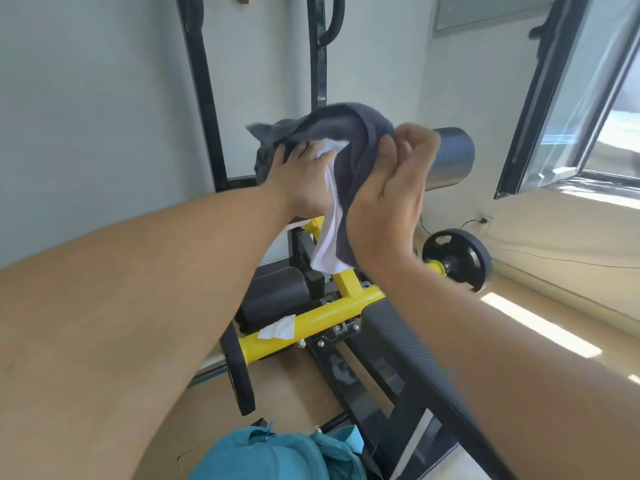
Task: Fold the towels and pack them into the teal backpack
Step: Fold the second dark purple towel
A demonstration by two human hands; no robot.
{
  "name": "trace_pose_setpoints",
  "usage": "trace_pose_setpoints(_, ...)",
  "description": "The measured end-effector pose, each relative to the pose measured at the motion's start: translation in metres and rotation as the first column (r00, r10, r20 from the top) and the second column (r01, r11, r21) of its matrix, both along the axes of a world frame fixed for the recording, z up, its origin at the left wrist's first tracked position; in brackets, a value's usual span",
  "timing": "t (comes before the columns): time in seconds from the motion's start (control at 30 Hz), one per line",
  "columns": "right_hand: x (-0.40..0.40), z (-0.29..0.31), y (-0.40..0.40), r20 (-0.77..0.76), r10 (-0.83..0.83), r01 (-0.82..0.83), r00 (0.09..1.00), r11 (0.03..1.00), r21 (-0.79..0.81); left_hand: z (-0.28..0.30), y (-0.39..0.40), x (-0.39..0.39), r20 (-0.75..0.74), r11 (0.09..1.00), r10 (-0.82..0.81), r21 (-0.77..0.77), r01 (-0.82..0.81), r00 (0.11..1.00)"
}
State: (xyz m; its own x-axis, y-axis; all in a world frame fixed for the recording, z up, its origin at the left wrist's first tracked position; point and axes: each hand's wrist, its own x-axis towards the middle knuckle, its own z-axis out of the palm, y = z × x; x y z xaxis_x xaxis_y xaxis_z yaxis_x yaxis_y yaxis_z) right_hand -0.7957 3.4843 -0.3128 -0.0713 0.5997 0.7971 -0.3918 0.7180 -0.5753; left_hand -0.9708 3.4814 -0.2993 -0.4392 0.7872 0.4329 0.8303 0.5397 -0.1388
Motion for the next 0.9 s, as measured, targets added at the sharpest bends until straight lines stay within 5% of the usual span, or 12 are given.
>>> trace_pose_setpoints(0.13,0.028,-0.049,-0.011,-0.145,-0.060,0.043,0.988,0.992,-0.117,0.008,-0.011,0.020,-0.060,0.970,0.158,-0.179,-0.167,0.986)
trace_pose_setpoints(0.23,0.038,-0.057,-0.002,-0.184,-0.121,0.073,0.976,0.967,-0.246,-0.032,-0.035,0.039,0.057,0.998,0.010,0.062,-0.014,0.998)
trace_pose_setpoints(0.37,0.039,-0.066,-0.007,-0.059,-0.032,0.018,0.998,0.974,-0.226,-0.132,-0.097,0.085,0.194,0.936,-0.235,0.308,0.169,0.952)
trace_pose_setpoints(0.47,0.038,-0.079,-0.020,0.058,0.086,-0.071,0.995,0.973,-0.219,-0.174,-0.134,0.111,0.574,0.785,-0.333,0.608,-0.118,0.748)
trace_pose_setpoints(0.53,0.037,-0.092,-0.027,0.147,0.220,-0.175,0.964,0.947,-0.269,-0.177,-0.147,0.116,0.743,0.645,-0.467,0.658,-0.390,0.480)
trace_pose_setpoints(0.63,0.036,-0.121,-0.032,0.398,0.487,-0.379,0.777,0.868,-0.321,-0.174,-0.163,0.112,0.778,0.543,-0.607,0.553,-0.632,0.161)
trace_pose_setpoints(0.77,0.028,-0.148,-0.036,0.621,0.692,-0.616,0.368,0.681,-0.395,-0.180,-0.182,0.110,0.635,0.626,-0.720,0.421,-0.656,-0.280)
trace_pose_setpoints(0.9,0.028,-0.155,-0.040,0.703,0.711,-0.664,-0.025,0.513,-0.543,-0.176,-0.183,0.098,0.678,0.588,-0.698,0.362,-0.724,-0.228)
